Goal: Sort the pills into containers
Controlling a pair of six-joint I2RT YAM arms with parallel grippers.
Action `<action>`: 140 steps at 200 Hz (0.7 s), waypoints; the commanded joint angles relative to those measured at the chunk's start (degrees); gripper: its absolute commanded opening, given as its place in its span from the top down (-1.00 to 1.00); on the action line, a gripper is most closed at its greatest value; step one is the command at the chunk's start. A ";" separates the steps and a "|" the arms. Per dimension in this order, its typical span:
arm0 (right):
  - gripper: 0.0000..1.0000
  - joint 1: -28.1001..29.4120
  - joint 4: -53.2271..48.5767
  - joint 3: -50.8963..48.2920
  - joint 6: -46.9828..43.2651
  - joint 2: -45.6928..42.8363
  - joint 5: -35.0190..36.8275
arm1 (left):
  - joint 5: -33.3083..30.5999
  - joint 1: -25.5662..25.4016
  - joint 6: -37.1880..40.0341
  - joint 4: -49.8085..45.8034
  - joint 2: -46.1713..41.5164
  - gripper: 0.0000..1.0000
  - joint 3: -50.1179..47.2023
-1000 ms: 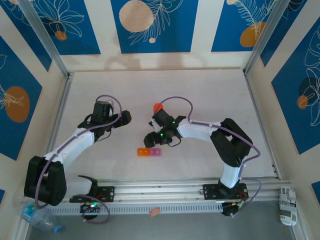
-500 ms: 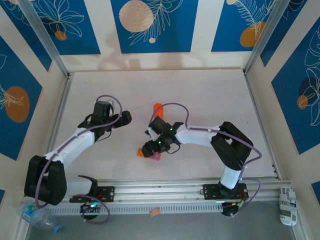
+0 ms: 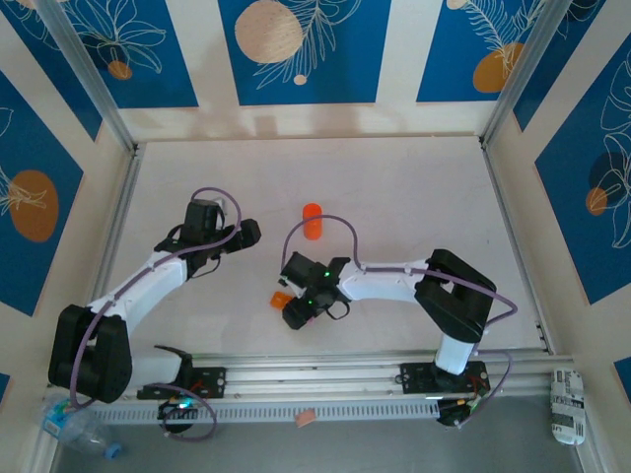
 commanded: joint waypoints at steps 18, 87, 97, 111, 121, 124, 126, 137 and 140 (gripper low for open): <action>-0.32 1.72 -0.95 -0.66 -3.50 2.73 5.56 | 1.20 -0.30 0.00 -0.01 0.22 -1.00 1.23; 0.44 1.91 -0.21 -0.18 -3.45 3.66 5.23 | 2.35 -0.30 -3.60 1.42 -1.28 -1.00 0.62; 0.48 1.21 -0.25 -0.06 -3.08 2.67 4.87 | 2.52 -0.30 -4.91 2.02 -2.03 -1.00 0.23; 0.54 0.01 -0.31 0.26 -2.34 0.85 4.30 | 4.17 -0.30 -5.53 2.97 -3.10 -1.00 -0.17; 0.55 -1.15 -0.20 0.35 -1.68 -0.70 3.49 | 6.10 -0.30 -5.87 3.07 -3.87 -1.00 -0.09; 0.55 -1.63 -0.19 0.33 -1.42 -1.27 3.31 | 6.76 -0.30 -5.91 3.14 -4.11 -1.00 -0.09; 0.56 -1.91 -0.12 0.31 -1.30 -1.51 3.12 | 7.20 -0.32 -5.95 3.33 -4.22 -1.00 -0.09; 0.58 -3.70 0.04 0.47 -0.27 -3.17 2.22 | 9.83 -0.30 -6.57 4.91 -5.16 -1.00 -0.44; 0.58 -4.20 0.12 0.48 -0.04 -3.69 1.76 | 10.76 -0.30 -6.83 5.60 -5.30 -1.00 -0.63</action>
